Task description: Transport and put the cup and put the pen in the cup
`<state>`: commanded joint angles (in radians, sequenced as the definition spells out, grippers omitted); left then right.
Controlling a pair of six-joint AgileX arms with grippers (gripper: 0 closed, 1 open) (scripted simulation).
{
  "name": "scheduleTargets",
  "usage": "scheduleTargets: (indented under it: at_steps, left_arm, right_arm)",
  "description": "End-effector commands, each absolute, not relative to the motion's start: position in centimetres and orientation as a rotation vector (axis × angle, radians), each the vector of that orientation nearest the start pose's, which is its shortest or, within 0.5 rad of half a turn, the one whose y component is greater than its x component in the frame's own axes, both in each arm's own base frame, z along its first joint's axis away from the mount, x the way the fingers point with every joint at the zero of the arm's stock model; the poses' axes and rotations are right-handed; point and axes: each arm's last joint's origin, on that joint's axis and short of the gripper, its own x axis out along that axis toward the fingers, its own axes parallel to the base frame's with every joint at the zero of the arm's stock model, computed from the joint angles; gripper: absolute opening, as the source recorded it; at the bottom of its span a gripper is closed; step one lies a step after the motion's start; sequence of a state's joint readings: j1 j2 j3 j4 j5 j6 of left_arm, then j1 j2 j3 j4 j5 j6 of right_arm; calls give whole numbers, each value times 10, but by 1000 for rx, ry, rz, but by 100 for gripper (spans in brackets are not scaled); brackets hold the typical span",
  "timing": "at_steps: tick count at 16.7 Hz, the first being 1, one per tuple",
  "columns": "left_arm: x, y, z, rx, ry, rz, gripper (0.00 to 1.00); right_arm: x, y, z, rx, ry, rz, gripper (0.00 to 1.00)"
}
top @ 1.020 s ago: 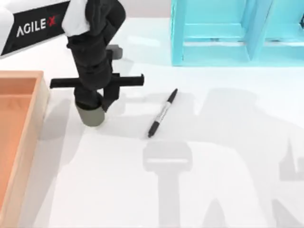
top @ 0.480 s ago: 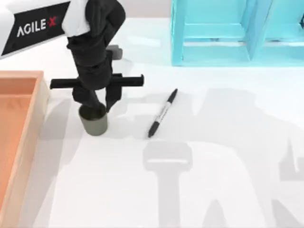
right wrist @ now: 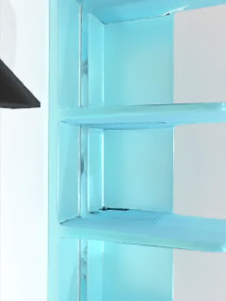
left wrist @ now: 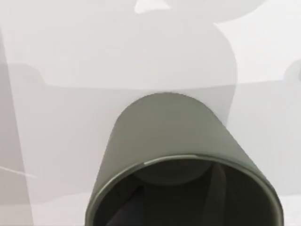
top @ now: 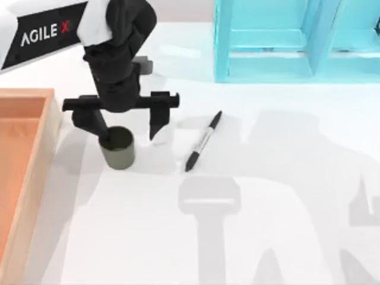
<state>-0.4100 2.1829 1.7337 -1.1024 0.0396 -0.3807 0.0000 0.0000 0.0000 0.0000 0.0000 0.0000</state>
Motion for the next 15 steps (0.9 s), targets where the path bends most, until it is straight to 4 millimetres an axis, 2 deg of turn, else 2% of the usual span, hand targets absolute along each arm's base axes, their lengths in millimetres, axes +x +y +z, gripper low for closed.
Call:
scheduleTargets:
  at_steps: [10,13,15]
  left_arm:
    - [393,-168,166,-15,1571,-48,100]
    - [399,-170,181,-14,1592,-37,100]
    - [404,-172,203,-14,1598,-33,100]
  right_arm:
    - [106,-1,160,0,0,0,100]
    - [106,-1,160,0,0,0,100]
    - [106,-1,160,0,0,0,100]
